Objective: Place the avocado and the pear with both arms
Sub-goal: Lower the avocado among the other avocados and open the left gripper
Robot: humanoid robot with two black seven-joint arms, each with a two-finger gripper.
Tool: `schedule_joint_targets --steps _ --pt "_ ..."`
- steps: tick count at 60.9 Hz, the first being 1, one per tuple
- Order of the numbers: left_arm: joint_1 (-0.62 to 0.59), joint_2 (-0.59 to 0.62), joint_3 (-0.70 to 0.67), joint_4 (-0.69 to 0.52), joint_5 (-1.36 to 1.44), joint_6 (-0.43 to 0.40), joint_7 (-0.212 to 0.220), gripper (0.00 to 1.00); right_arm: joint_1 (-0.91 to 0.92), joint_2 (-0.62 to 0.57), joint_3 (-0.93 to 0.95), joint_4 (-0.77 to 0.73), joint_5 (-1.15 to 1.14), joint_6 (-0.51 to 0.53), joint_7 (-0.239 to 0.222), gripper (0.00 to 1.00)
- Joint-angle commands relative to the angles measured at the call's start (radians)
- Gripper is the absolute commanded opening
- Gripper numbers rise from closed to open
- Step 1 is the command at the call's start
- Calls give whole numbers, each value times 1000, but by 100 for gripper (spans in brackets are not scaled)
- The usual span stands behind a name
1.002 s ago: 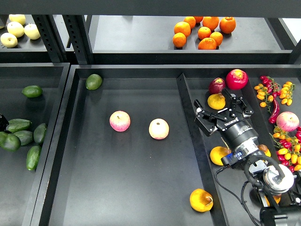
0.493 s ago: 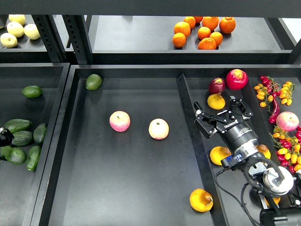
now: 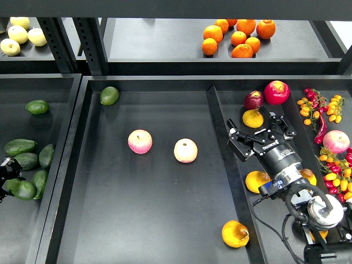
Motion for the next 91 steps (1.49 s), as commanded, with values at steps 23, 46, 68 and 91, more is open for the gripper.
schedule_joint_targets --steps 23,46,68,91 --pt "6 0 -4 4 2 0 0 45 0 0 -2 0 0 1 0 100" --pt "4 9 -6 0 11 0 0 66 0 0 -2 0 0 1 -1 100" --pt "-8 20 -43 -9 9 0 0 94 0 0 -2 0 0 1 -1 100" --pt "-37 60 -273 -44 -14 0 0 99 0 0 -6 0 0 1 -3 100"
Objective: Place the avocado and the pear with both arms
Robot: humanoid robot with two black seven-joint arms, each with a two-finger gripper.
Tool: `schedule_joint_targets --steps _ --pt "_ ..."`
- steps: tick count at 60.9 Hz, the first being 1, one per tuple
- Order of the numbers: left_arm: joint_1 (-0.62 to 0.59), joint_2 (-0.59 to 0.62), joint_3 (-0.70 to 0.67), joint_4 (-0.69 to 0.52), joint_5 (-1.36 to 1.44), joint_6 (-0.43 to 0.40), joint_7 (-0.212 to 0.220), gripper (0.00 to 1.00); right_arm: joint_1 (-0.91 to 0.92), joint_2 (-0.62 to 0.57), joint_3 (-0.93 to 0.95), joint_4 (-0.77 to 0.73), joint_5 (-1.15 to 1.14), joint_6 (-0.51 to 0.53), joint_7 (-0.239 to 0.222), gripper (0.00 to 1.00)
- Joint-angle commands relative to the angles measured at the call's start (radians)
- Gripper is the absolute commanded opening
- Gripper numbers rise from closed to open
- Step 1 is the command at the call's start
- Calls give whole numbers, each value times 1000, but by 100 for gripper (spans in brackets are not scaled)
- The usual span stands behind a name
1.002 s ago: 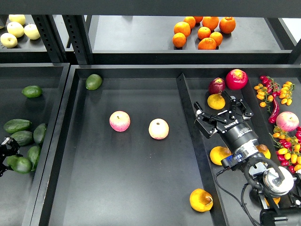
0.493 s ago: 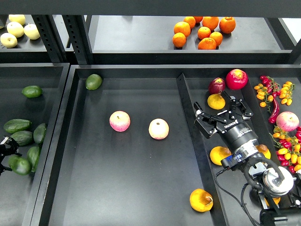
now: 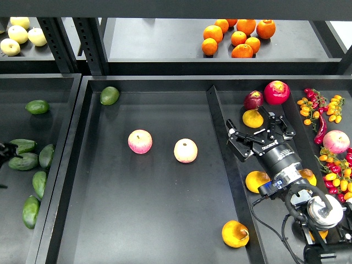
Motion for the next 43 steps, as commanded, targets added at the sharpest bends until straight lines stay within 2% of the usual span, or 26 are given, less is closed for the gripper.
schedule_joint_targets --steps 1,12,27,43 --pt "-4 2 -139 -12 -5 0 0 99 0 0 -2 0 0 0 -1 100" --pt "1 -3 -278 -8 -37 0 0 99 0 0 -2 0 0 0 -3 100" --pt "-3 -34 -346 -6 -145 0 0 99 0 0 0 0 0 1 -4 100" --pt "10 -99 -481 -6 -149 0 0 99 -2 0 -3 -5 -3 29 -9 100"
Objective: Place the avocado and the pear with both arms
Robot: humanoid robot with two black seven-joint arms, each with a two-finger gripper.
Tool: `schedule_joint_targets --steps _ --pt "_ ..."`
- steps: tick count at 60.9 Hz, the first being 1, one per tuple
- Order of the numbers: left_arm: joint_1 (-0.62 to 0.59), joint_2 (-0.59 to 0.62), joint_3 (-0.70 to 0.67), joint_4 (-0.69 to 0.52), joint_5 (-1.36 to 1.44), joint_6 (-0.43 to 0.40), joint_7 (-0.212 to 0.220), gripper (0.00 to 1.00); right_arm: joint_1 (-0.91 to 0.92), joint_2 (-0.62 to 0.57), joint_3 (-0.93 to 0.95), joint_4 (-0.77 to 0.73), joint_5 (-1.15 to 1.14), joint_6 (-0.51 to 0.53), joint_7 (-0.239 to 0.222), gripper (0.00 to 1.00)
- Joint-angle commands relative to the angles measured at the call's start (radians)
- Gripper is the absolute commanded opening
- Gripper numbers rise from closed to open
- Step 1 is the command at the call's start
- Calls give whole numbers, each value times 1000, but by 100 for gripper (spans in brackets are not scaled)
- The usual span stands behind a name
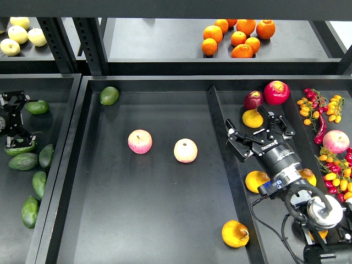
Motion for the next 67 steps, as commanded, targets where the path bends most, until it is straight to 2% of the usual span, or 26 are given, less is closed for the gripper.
schedule_joint_targets --steps 1,16,27,67 --pt "13 -31 -62 -2 -4 0 0 99 0 0 -1 -3 -1 3 -2 100" --pt "44 -126 -180 -3 -59 0 0 99 -2 0 -2 -1 -18 3 -3 100" --pt "83 -221 -364 -9 -61 0 0 99 -14 0 -2 -1 -23 4 -3 100" --pt "292 -530 -781 -173 -66 0 0 99 -20 0 -19 0 -44 6 -6 100"
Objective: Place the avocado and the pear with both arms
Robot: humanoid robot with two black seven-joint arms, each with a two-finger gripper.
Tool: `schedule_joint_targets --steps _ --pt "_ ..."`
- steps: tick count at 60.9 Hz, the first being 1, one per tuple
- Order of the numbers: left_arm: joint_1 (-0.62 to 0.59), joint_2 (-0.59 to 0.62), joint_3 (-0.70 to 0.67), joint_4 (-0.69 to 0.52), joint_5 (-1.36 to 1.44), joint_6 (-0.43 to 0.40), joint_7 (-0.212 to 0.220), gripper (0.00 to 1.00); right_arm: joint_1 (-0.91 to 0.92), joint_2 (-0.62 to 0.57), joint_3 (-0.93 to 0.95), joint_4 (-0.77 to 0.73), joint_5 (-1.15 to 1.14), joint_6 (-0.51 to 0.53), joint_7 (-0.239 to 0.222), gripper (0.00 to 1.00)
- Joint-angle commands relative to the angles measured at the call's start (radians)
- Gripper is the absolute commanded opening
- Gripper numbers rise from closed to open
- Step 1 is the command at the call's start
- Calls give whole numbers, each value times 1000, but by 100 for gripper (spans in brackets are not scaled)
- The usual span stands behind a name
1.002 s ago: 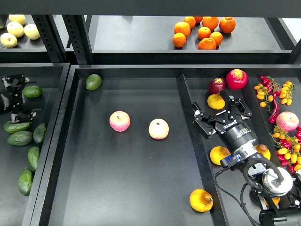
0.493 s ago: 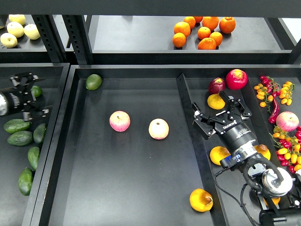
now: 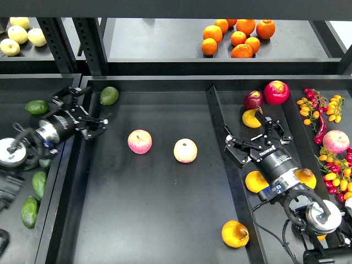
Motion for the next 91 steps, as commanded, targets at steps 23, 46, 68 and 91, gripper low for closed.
schedule_joint_targets --steps 23,46,68,91 --pt "194 -124 -226 -224 0 0 0 99 5 0 -30 0 -1 2 -1 100" --pt "301 -124 -214 -371 -117 0 -2 99 34 -29 -109 1 0 5 -1 100" --pt "414 -124 -212 -514 -126 0 -30 99 177 -209 -273 1 0 3 -8 100" --pt "445 -124 -214 -517 -126 0 -30 99 374 -416 -489 1 8 5 -131 100"
